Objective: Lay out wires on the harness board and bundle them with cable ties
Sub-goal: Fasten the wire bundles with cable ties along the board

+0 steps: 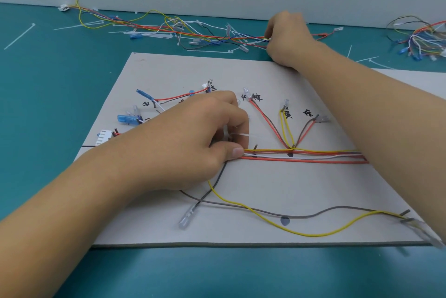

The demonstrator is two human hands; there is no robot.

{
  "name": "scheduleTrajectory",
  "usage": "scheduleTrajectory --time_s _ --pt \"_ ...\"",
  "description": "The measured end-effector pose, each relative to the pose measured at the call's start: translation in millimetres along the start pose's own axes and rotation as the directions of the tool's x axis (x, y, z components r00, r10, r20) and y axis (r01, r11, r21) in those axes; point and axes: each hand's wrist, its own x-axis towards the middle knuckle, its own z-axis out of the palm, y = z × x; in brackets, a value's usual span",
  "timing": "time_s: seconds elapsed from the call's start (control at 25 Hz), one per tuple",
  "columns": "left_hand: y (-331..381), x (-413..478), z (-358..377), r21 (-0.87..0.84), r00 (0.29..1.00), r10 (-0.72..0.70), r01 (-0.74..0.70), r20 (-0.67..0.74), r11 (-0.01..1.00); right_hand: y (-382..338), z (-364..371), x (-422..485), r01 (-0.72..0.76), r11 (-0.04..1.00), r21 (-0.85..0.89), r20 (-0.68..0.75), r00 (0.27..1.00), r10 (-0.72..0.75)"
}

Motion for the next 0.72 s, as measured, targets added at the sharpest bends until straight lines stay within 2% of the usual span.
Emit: scheduleTrajectory --time_s 0.2,0.36,0.52,0.6,0.72 --pt "0 0 0 0.020 1.000 -0.004 0.004 0.010 1.000 -2 -8 -2 0.067 0.989 -0.129 0.212 0.976 -0.039" --pt "-2 1 1 0.023 1.000 0.000 0.000 0.013 1.000 -2 -28 -7 0.108 0.990 -0.089 0.224 0.971 -0.085" --pt "-4 -1 0 -0.006 1.000 0.016 -0.016 0.003 1.000 -15 -54 -37 0.102 0.993 0.058 0.181 0.977 -0.111" --pt "-5 -2 -1 -0.011 0.999 0.033 -0.033 -0.009 0.999 -18 -63 -67 0.043 0.973 0.228 0.197 0.976 -0.090" --pt "-6 -2 -1 0.011 0.998 0.051 -0.051 -0.021 0.999 -18 -76 -120 -0.039 0.838 0.544 0.256 0.959 -0.122"
